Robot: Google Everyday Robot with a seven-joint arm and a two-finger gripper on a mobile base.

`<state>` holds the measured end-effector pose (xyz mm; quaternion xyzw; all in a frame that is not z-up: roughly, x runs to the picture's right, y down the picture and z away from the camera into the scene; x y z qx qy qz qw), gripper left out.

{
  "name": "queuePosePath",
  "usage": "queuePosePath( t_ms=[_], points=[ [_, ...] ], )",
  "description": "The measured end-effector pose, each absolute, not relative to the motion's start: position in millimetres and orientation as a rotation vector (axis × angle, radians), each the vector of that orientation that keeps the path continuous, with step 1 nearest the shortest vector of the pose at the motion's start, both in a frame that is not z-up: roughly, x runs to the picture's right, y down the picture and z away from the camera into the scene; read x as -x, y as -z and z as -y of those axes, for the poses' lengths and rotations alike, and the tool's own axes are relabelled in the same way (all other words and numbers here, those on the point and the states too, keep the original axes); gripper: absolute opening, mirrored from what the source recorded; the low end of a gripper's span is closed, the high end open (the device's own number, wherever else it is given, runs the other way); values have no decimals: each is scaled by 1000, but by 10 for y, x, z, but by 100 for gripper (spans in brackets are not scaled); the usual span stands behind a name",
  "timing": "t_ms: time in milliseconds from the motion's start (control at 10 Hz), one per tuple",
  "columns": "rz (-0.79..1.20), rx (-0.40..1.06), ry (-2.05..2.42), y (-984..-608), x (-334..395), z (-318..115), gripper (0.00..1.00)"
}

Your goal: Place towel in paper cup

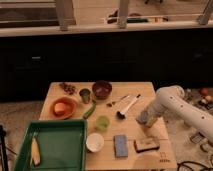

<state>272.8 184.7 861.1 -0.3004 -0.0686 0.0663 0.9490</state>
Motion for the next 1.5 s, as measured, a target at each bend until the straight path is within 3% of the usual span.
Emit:
queuePosePath(
  t_ms=[400, 1500],
  points=[
    [142, 620, -128, -8623, -2741, -1878, 1],
    [204, 567, 171, -7833, -2514, -1209, 0]
  ],
)
